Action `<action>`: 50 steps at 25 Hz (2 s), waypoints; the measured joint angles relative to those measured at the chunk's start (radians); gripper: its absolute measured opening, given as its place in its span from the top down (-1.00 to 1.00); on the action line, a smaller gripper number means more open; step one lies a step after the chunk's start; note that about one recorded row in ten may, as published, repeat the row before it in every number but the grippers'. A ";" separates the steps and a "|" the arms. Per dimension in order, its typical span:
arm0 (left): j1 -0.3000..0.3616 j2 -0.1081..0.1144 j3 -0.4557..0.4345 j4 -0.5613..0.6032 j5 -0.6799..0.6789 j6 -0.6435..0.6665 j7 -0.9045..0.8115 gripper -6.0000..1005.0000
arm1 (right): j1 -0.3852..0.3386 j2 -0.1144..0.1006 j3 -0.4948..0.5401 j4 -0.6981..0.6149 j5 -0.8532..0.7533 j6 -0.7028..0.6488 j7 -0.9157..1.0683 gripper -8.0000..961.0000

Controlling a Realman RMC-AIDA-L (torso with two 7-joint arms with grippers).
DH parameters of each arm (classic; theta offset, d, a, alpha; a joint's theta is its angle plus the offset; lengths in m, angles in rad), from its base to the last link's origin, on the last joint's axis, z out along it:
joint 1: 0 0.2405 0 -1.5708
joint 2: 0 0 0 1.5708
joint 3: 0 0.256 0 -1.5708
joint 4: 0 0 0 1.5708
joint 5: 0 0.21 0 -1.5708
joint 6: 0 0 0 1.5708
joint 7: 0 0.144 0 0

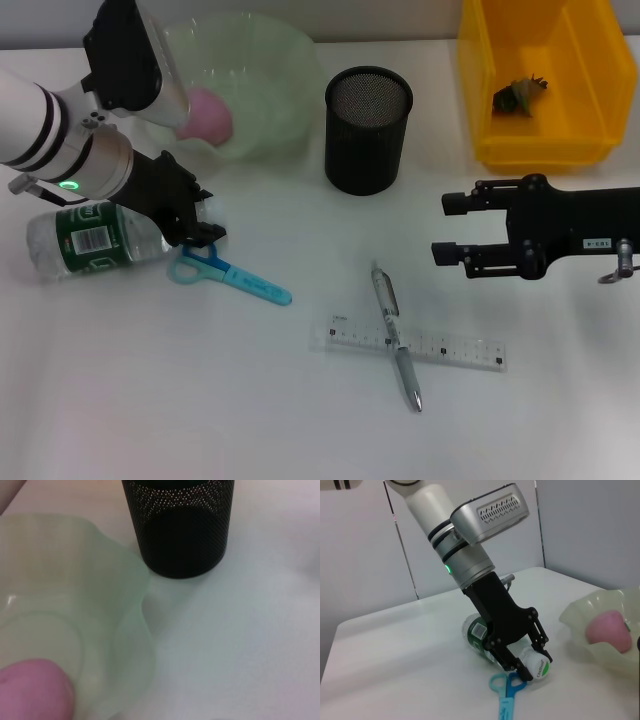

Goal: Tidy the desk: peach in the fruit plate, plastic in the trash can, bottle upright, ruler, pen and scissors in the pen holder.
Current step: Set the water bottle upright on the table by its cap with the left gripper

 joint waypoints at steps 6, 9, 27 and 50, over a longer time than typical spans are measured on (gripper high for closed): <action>0.000 0.000 -0.013 0.032 -0.009 0.005 0.000 0.12 | 0.004 -0.002 -0.001 0.000 0.000 0.004 0.001 -0.43; 0.010 0.001 -0.050 0.072 -0.037 0.026 0.000 0.12 | 0.004 -0.002 -0.001 0.000 0.000 0.008 0.002 -0.43; 0.118 0.095 -0.370 0.130 -0.387 0.221 0.053 0.12 | 0.015 -0.002 -0.007 0.000 0.000 0.009 0.004 -0.42; 0.244 0.091 -0.434 0.116 -0.561 0.228 0.147 0.11 | 0.020 0.003 -0.008 0.000 0.000 -0.002 0.017 -0.42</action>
